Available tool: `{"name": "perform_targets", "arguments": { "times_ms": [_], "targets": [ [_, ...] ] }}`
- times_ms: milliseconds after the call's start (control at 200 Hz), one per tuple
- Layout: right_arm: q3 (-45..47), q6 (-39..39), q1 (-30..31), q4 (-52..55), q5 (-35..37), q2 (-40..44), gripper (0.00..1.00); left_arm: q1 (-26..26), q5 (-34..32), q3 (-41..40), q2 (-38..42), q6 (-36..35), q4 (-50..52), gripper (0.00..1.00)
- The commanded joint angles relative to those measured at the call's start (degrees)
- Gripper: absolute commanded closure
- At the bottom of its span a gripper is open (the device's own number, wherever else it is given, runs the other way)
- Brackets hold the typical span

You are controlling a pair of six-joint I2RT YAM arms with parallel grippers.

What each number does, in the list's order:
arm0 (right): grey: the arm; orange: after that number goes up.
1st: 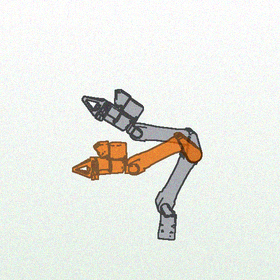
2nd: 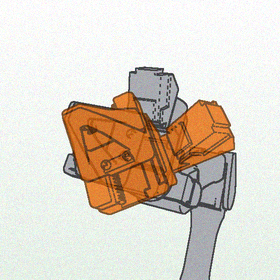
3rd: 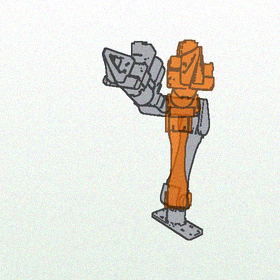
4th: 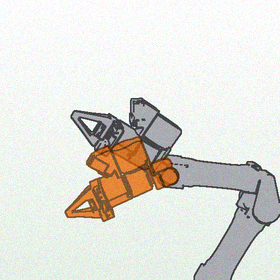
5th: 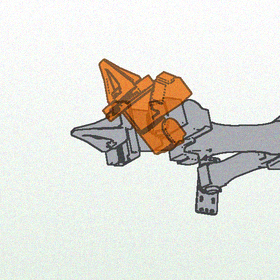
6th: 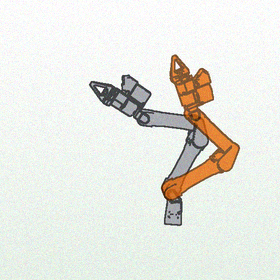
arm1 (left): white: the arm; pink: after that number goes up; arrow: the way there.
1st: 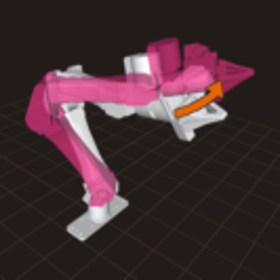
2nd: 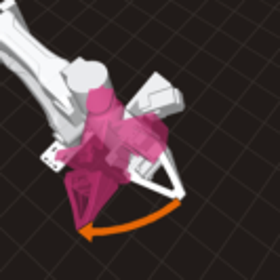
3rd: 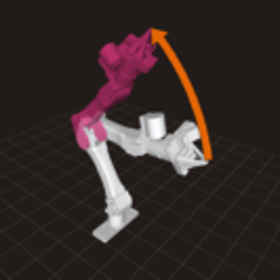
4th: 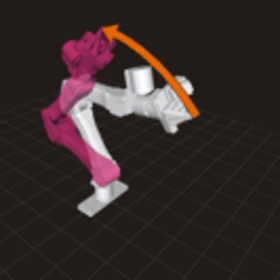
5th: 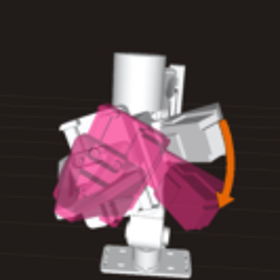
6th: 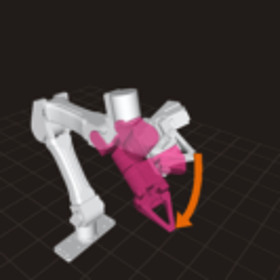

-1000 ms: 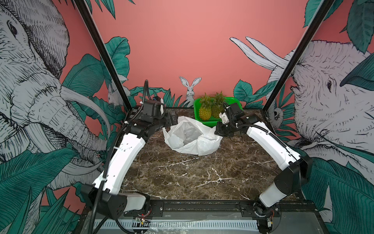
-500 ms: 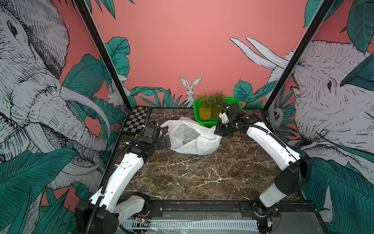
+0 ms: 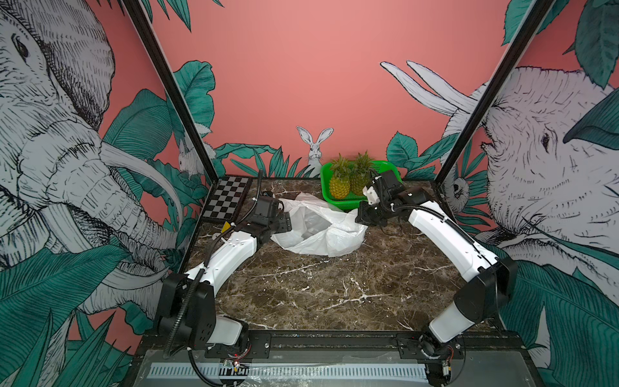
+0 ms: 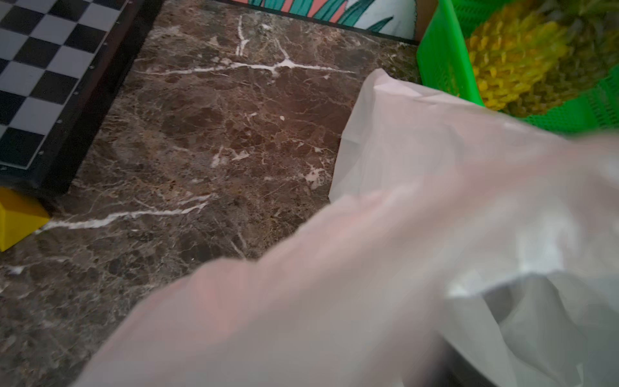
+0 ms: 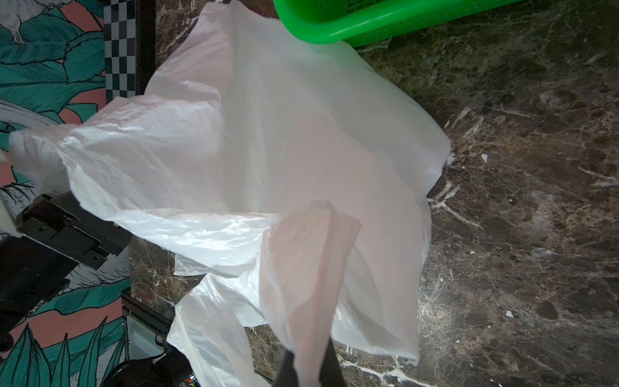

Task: Place the pineapple into a plastic bag & tie a knot
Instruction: Pick up the plastic bag at the center of the board.

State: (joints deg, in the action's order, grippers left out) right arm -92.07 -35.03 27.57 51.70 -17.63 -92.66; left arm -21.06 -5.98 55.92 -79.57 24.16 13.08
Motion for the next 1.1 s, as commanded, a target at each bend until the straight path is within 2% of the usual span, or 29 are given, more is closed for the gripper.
{"name": "perform_targets", "arguments": {
  "times_ms": [0, 50, 175, 295, 360, 465, 520, 610, 725, 945, 1095],
  "targets": [
    [0.09, 2.48, -1.0, 2.18, -0.8, 2.79, 0.99, 0.34, 3.36, -0.62, 6.83, 0.65, -8.67, 0.75],
    [-0.21, 3.53, -1.57, 3.23, -1.13, 3.25, 0.99, 0.32, 4.19, 0.2, 9.22, 0.75, -7.54, 1.0],
    [-3.36, 7.44, -2.83, 7.34, -2.23, 3.42, 0.98, 0.33, 6.53, 5.24, 13.95, 2.69, 0.45, 1.0],
    [-8.93, 11.6, -2.96, 12.23, -2.38, 1.87, 0.9, 0.23, 8.5, 9.5, 16.79, 9.74, 7.07, 1.0],
    [-11.75, 12.88, -2.96, 13.69, -2.28, 1.39, 0.8, -0.09, 8.95, 10.16, 18.17, 15.79, 8.39, 1.0],
    [-14.3, 12.59, -3.02, 14.14, -3.0, -0.34, 0.43, -4.07, 3.08, 10.67, 20.12, 22.52, 10.82, 1.0],
    [-13.93, 11.46, -3.03, 13.73, -3.59, 0.36, 0.32, -6.82, -0.98, 11.15, 20.34, 23.83, 12.25, 1.0],
    [-9.0, 7.89, -2.86, 11.13, -4.09, 4.77, 0.17, -9.13, -4.7, 11.39, 20.31, 25.91, 13.98, 1.0],
    [0.45, 2.3, -2.48, 7.41, -3.23, 11.86, 0.06, -9.49, -5.86, 9.16, 20.54, 28.31, 12.73, 1.0],
    [20.41, -7.39, -1.66, -2.16, -1.05, 23.27, 0.01, -9.51, -5.38, 8.44, 20.32, 28.93, 12.65, 1.0],
    [28.57, -11.83, 0.5, -11.18, -2.68, 26.94, 0.01, -9.38, -5.1, 9.01, 20.16, 28.67, 13.55, 1.0]
  ]
}}
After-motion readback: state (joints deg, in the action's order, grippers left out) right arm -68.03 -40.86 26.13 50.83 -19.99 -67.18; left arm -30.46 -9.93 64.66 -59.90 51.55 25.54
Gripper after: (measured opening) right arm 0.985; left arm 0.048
